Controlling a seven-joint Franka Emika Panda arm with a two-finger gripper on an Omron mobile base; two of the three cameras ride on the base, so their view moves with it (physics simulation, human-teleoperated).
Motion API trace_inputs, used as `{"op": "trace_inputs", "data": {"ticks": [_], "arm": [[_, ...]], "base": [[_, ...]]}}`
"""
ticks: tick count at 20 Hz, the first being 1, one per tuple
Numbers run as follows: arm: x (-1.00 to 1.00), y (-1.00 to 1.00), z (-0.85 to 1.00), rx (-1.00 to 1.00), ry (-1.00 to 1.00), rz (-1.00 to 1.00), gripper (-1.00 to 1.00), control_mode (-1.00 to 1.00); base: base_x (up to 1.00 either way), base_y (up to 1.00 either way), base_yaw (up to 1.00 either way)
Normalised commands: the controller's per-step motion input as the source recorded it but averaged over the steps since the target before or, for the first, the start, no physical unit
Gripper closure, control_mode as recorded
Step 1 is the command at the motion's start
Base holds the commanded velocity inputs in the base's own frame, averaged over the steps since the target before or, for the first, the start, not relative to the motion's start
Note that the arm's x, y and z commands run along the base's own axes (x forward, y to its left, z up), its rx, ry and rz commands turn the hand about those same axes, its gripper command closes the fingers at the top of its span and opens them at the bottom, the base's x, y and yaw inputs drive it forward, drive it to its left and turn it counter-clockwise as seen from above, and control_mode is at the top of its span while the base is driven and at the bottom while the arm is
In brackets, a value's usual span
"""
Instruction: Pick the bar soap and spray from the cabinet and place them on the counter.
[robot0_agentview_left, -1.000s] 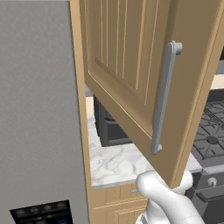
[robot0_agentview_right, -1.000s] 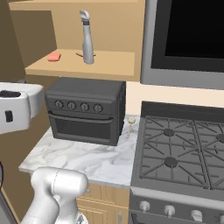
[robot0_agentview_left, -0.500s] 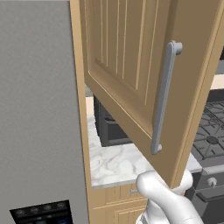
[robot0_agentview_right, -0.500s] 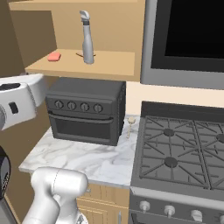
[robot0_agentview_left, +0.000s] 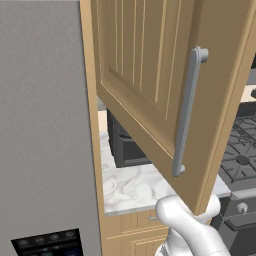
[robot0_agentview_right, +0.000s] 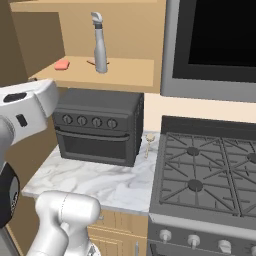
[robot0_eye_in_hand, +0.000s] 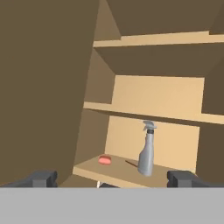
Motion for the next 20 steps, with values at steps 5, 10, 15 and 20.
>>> {"op": "trace_inputs", "data": {"ticks": [5,10,15,20], "arm": [[0.18,0.0,0.06,0.0,0.01,-0.08,-1.0,-1.0],[0.16,0.0,0.06,0.03,0.09,-0.05,-1.0,-1.0],[0.2,0.0,0.0,0.0,0.07,0.0,-1.0,-1.0],[0.31,0.0,0.0,0.0,0.02,0.0,-1.0,-1.0]], "base": [[0.0,0.0,0.0],[0.0,0.0,0.0],[0.0,0.0,0.0],[0.0,0.0,0.0]]}}
